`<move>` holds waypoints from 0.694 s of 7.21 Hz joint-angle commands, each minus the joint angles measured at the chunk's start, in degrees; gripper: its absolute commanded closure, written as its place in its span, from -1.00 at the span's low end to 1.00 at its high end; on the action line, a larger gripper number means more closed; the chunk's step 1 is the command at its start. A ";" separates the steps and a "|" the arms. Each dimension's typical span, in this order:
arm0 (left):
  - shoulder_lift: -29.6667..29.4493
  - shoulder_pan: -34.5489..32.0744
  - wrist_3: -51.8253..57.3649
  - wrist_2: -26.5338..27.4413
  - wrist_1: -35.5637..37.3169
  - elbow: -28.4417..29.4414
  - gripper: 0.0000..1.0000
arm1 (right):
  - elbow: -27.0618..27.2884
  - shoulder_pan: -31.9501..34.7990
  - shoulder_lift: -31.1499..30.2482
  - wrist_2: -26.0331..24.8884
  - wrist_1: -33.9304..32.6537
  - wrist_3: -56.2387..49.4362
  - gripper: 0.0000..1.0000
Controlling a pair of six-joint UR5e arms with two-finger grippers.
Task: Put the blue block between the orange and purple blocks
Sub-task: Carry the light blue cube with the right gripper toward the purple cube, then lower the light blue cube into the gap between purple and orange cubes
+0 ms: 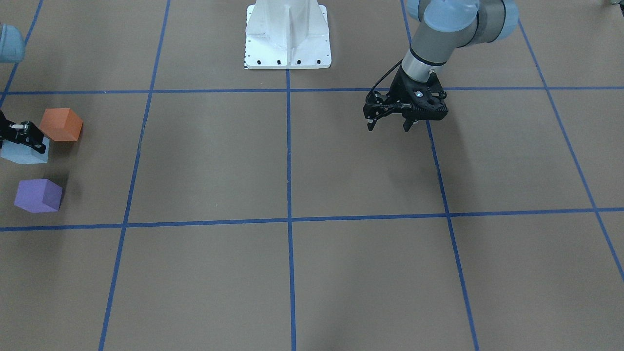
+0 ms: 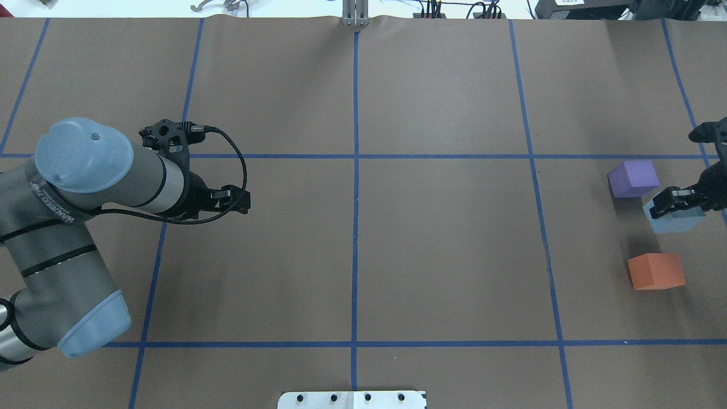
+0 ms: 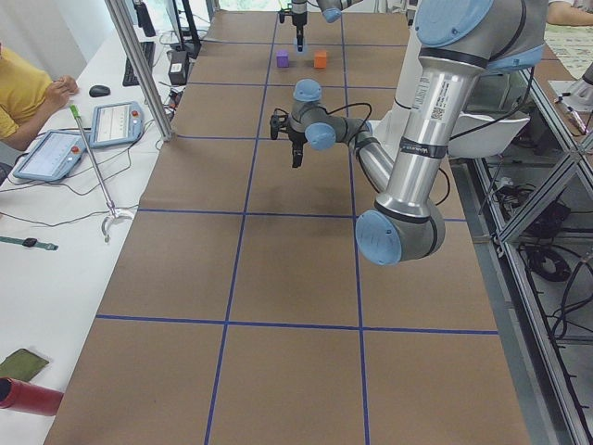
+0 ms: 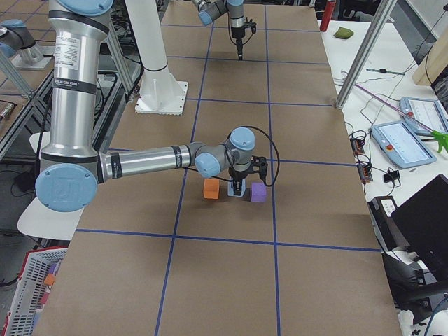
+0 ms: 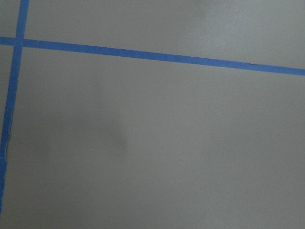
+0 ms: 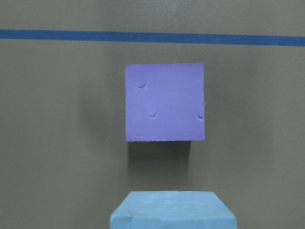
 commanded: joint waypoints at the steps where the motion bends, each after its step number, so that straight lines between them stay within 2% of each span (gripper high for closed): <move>1: 0.08 0.00 -0.04 -0.02 0.00 0.01 -1.00 | -1.27 -0.03 0.55 0.60 0.01 -0.11 0.71; 5: 0.08 0.00 0.05 -0.02 0.00 0.10 -1.00 | -3.46 -0.12 3.27 0.60 0.10 0.41 0.69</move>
